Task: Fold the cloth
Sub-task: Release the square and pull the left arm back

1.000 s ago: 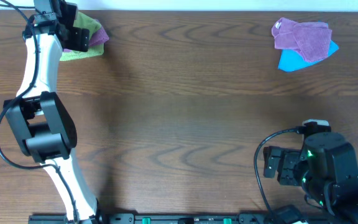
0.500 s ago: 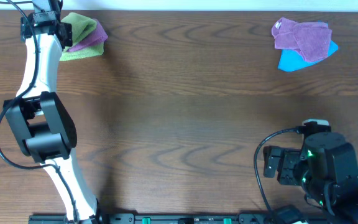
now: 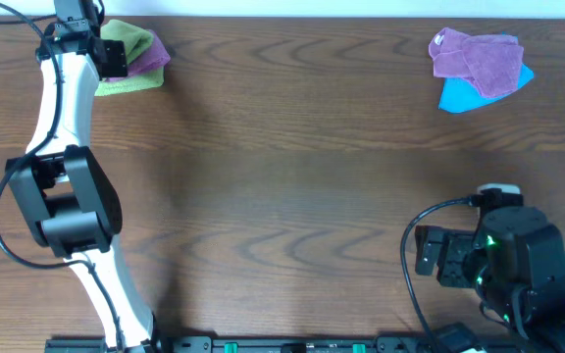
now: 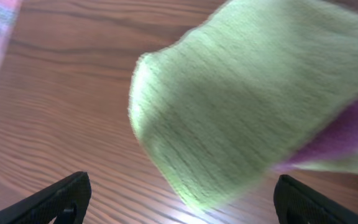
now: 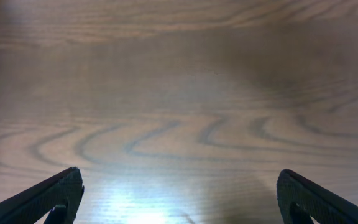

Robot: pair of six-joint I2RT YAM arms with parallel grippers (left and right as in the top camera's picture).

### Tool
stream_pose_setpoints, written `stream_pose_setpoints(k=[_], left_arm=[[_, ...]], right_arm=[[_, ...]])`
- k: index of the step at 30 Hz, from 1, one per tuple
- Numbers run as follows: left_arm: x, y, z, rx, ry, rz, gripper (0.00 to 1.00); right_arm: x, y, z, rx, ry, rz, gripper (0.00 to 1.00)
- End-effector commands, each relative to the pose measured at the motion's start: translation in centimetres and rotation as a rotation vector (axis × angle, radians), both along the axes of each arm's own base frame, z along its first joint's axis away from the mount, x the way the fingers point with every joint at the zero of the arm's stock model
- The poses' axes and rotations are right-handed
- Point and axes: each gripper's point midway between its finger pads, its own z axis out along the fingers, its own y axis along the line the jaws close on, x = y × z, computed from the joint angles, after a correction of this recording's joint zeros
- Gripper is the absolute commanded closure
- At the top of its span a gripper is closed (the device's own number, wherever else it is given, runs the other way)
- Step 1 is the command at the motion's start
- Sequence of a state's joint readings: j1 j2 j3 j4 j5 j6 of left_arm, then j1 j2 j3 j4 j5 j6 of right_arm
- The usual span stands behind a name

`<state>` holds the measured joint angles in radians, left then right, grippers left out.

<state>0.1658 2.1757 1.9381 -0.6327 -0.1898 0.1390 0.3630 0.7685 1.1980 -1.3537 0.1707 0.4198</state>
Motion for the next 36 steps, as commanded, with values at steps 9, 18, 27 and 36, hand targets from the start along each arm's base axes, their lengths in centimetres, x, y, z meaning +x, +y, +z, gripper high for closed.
stream_pose_setpoints(k=[9,18,27,36], left_arm=[[-9.9,-7.1,18.9,-0.257,-0.240,-0.077,0.05],[-25.9,-10.7,25.9,-0.198,-0.237,-0.085,0.05],[-39.9,-12.8,24.7,-0.303,-0.327,-0.095,0.04],[-45.7,-11.9,18.3,-0.295,-0.271,-0.095,0.05]], right_arm=[[0.7,-1.5,0.5,-0.142,-0.041,0.032,0.01],[-3.1,-1.8,4.4,-0.126,-0.070,0.126,0.01],[-12.2,-3.7,6.8,-0.021,-0.327,0.197,0.01],[-16.1,-3.9,6.6,0.080,-0.464,0.221,0.01]])
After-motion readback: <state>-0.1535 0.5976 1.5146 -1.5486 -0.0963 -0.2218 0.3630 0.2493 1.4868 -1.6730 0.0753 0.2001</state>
